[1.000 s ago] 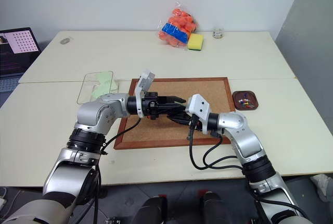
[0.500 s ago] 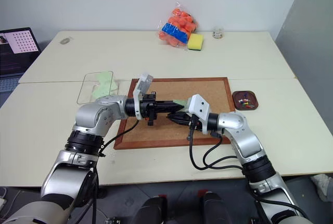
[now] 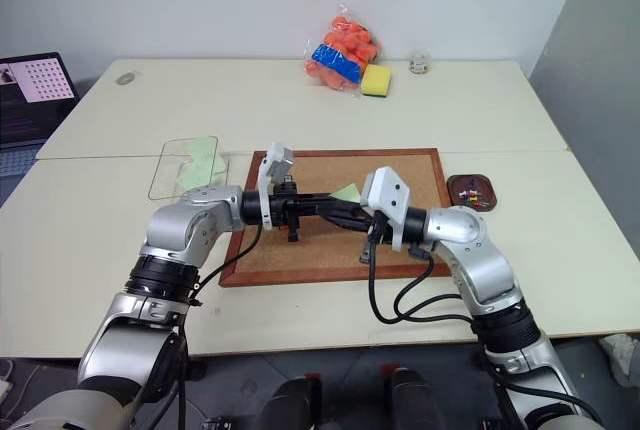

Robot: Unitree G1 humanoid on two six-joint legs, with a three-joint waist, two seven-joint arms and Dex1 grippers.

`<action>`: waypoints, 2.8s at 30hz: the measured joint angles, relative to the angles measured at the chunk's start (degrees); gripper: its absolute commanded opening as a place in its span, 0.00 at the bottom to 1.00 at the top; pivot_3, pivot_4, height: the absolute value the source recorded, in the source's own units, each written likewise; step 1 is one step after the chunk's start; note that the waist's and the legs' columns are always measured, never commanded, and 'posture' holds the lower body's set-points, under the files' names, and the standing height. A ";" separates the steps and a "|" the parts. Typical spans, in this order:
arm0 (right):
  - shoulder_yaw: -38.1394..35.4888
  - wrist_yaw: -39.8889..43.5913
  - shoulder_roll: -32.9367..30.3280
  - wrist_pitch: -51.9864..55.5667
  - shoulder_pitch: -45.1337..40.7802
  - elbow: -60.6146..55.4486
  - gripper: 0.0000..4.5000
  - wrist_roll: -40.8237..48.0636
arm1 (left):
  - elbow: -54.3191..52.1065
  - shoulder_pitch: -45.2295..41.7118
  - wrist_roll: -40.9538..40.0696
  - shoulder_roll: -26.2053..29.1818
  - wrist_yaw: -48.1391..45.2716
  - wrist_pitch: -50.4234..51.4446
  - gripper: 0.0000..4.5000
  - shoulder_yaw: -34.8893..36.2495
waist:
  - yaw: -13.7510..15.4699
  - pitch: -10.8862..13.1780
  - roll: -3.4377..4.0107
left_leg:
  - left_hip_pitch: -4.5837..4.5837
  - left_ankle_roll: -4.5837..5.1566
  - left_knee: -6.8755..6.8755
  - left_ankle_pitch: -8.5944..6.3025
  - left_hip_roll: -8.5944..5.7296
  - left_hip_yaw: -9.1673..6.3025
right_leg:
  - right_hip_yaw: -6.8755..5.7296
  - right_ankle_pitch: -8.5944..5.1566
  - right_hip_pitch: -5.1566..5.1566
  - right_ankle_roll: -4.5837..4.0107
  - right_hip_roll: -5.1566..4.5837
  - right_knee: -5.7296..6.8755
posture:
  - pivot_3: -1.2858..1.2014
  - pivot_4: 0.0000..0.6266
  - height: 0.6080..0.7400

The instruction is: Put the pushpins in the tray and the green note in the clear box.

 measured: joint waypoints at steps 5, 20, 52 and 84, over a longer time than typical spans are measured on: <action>-1.10 -1.55 -0.22 2.21 0.00 -0.78 0.00 0.98 | 0.00 0.31 0.14 -0.45 1.15 -0.85 0.01 0.02 | 0.01 0.00 0.00 | -0.01 0.00 0.00 0.00 -0.01 0.01 | 0.01 0.00 0.00 0.00 -0.01 0.00 | 0.52 0.24 1.00; -4.40 -6.53 1.44 8.41 -0.02 -1.24 0.00 6.22 | 0.00 0.49 0.67 -0.74 2.90 -2.48 0.01 0.12 | -0.01 0.00 0.00 | 0.00 0.00 0.00 0.00 0.00 0.00 | 0.01 0.00 0.00 0.00 0.00 0.00 | 0.52 0.24 1.00; -26.50 -40.38 -0.53 13.73 -8.38 31.02 0.29 0.40 | -20.48 10.26 13.21 -6.29 15.39 -20.82 0.00 -7.39 | -0.08 0.01 0.02 | 0.00 0.01 -0.02 0.00 -0.02 0.20 | 0.18 0.15 -0.01 -0.25 0.00 0.00 | 0.52 0.24 1.00; -16.02 -17.45 -2.98 8.87 3.42 2.85 0.99 6.77 | -22.41 9.98 14.31 -3.94 36.93 -10.33 0.00 9.59 | -0.47 0.02 0.03 | 0.00 0.01 -0.02 0.00 0.02 0.08 | 0.11 -0.01 -0.01 0.03 0.03 -0.01 | 0.52 0.24 1.00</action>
